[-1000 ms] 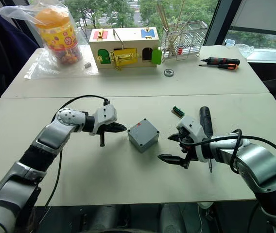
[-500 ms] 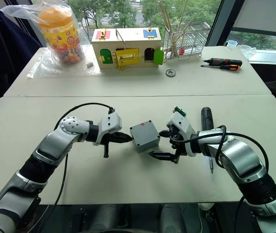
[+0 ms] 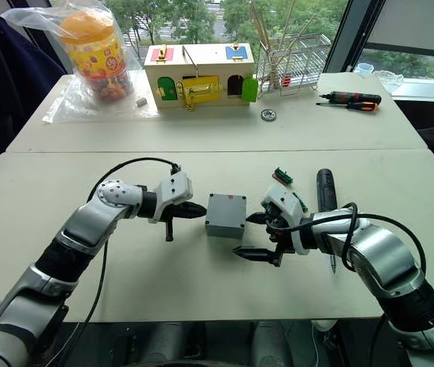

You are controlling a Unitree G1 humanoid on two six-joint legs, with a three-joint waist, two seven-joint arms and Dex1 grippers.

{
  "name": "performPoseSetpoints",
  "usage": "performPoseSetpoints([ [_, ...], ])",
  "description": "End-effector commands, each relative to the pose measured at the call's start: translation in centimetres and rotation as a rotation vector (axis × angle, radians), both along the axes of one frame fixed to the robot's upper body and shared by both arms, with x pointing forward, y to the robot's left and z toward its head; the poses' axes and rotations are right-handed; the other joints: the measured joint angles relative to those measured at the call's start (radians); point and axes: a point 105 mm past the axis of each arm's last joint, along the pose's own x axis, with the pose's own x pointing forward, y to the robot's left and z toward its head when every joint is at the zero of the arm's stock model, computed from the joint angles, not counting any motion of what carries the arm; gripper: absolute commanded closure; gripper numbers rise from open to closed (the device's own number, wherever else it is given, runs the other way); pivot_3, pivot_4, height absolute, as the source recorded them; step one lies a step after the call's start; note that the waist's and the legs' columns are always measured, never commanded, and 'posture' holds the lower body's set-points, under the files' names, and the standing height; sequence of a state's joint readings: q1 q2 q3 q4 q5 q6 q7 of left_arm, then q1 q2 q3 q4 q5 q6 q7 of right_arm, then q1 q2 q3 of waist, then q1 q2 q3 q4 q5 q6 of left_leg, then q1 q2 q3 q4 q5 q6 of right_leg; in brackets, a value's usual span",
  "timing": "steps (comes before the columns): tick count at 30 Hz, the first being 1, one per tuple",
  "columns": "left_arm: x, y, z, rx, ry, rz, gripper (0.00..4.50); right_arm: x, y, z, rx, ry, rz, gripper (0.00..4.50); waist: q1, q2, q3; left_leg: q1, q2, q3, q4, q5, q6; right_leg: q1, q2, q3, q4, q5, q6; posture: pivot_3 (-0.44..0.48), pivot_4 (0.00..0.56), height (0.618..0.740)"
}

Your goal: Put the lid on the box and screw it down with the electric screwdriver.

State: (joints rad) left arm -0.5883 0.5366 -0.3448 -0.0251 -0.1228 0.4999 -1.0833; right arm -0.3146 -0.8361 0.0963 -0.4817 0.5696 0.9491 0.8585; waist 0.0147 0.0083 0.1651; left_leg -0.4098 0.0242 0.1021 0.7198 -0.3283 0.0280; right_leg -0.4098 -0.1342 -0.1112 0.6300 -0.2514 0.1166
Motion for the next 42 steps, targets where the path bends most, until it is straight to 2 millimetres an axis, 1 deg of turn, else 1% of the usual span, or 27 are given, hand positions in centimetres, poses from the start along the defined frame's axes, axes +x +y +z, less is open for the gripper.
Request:
performPoseSetpoints([
  [1, 0.0, 0.8, 3.8, -0.106, -0.032, 0.017, 4.50, 2.0, -4.1, 4.7, 0.066, -0.130, -0.162, 0.02, 0.000, 0.000, 0.000, 0.000, 0.000, 0.000, 0.000, 0.000, 0.000, 0.000, 0.000, 0.000, 0.000, 0.000, 0.000, 0.000, 0.150, 0.711],
  [2, 0.2, 1.0, 5.0, -0.168, -0.023, 0.038, 4.50, 2.9, -5.6, 5.7, 0.100, -0.162, -0.228, 0.02, -0.001, 0.000, 0.000, 0.000, 0.000, 0.000, 0.000, 0.000, 0.000, 0.000, 0.000, 0.000, 0.000, 0.000, 0.000, 0.000, 0.150, 0.711],
  [3, 0.2, 1.1, 5.8, -0.209, -0.016, 0.050, 4.50, 3.4, -6.6, 6.4, 0.125, -0.182, -0.271, 0.02, -0.001, 0.000, 0.000, 0.000, 0.000, 0.000, 0.000, 0.000, 0.000, 0.000, 0.000, 0.000, 0.000, 0.000, 0.000, 0.000, 0.150, 0.711],
  [4, 0.1, 1.1, 6.6, -0.246, -0.007, 0.054, 4.50, 4.0, -7.3, 6.6, 0.138, -0.203, -0.305, 0.02, -0.001, 0.000, 0.000, 0.000, 0.000, 0.000, 0.000, 0.000, 0.000, 0.000, 0.000, 0.000, 0.000, 0.000, 0.000, 0.000, 0.150, 0.711],
  [6, -0.2, 1.0, 7.5, -0.296, 0.008, 0.052, 4.50, 5.9, -8.6, 6.4, 0.156, -0.245, -0.393, 0.02, -0.003, 0.000, 0.000, 0.000, 0.000, 0.000, 0.000, 0.000, 0.000, 0.000, 0.000, 0.000, 0.000, 0.000, 0.000, 0.000, 0.150, 0.711],
  [9, -0.6, 0.7, 8.1, -0.323, 0.021, 0.046, 4.50, 8.0, -9.7, 5.0, 0.134, -0.268, -0.468, 0.02, -0.004, 0.000, 0.000, 0.001, 0.000, 0.001, -0.001, 0.000, 0.000, 0.000, 0.000, 0.000, 0.000, 0.000, 0.000, 0.000, 0.150, 0.711],
  [11, -0.8, 0.5, 8.3, -0.332, 0.023, 0.047, 4.50, 8.8, -9.6, 4.0, 0.128, -0.263, -0.476, 0.02, -0.004, 0.000, 0.000, 0.001, 0.000, 0.001, -0.002, 0.000, 0.000, 0.000, 0.000, 0.000, 0.001, 0.000, 0.000, 0.000, 0.150, 0.711],
  [13, -0.9, 0.4, 8.2, -0.337, 0.025, 0.050, 4.50, 9.3, -9.4, 3.4, 0.144, -0.254, -0.474, 0.02, -0.003, 0.000, 0.000, 0.001, 0.000, 0.002, -0.002, 0.000, -0.001, 0.000, 0.001, 0.000, 0.001, 0.000, 0.000, 0.000, 0.150, 0.711],
  [18, -1.1, -0.1, 7.8, -0.341, 0.027, 0.060, 4.50, 10.7, -9.2, 2.3, 0.159, -0.249, -0.485, 0.02, -0.003, 0.000, 0.000, 0.001, 0.000, 0.001, -0.001, 0.001, -0.001, 0.001, 0.000, 0.000, 0.001, 0.000, 0.000, 0.000, 0.150, 0.711],
  [23, -1.4, -0.1, 7.2, -0.335, 0.028, 0.072, 4.50, 11.9, -8.7, 1.6, 0.178, -0.249, -0.493, 0.02, -0.005, 0.000, 0.000, 0.001, 0.000, 0.002, -0.001, 0.001, -0.001, 0.001, 0.001, 0.000, 0.001, 0.000, 0.000, 0.000, 0.150, 0.711],
  [24, -1.4, -0.1, 7.2, -0.334, 0.028, 0.074, 4.50, 12.1, -8.6, 1.4, 0.178, -0.249, -0.494, 0.45, -0.004, 0.000, 0.000, 0.001, 0.000, 0.002, -0.001, 0.001, -0.001, 0.001, 0.001, 0.000, 0.001, 0.000, 0.000, 0.000, 0.150, 0.711],
  [25, -1.4, -0.1, 7.2, -0.334, 0.028, 0.075, 4.50, 12.3, -8.5, 1.3, 0.181, -0.250, -0.495, 0.62, -0.004, 0.000, 0.000, 0.001, 0.000, 0.002, -0.001, 0.001, -0.001, 0.001, 0.001, 0.000, 0.001, 0.000, 0.000, 0.000, 0.150, 0.711],
  [28, -1.5, -0.1, 7.1, -0.334, 0.030, 0.078, 4.50, 12.8, -8.3, 1.1, 0.191, -0.251, -0.498, 1.76, -0.005, 0.000, 0.000, 0.001, 0.000, 0.002, -0.001, 0.001, -0.001, 0.001, 0.001, 0.000, 0.001, 0.000, 0.000, 0.000, 0.150, 0.711],
  [35, -1.6, 0.0, 6.8, -0.328, 0.034, 0.082, 4.50, 13.1, -7.8, 0.9, 0.201, -0.253, -0.487, 1.76, -0.006, 0.000, 0.000, 0.001, 0.000, 0.002, -0.002, 0.001, -0.002, 0.001, 0.001, 0.000, 0.001, 0.000, 0.000, 0.000, 0.150, 0.711],
  [42, -1.7, -0.2, 6.7, -0.326, 0.037, 0.085, 4.50, 13.0, -8.0, 0.7, 0.188, -0.246, -0.484, 1.76, -0.006, 0.000, 0.000, 0.001, 0.000, 0.002, -0.002, 0.001, -0.002, 0.001, 0.001, 0.000, 0.001, 0.000, 0.000, 0.000, 0.150, 0.711],
])
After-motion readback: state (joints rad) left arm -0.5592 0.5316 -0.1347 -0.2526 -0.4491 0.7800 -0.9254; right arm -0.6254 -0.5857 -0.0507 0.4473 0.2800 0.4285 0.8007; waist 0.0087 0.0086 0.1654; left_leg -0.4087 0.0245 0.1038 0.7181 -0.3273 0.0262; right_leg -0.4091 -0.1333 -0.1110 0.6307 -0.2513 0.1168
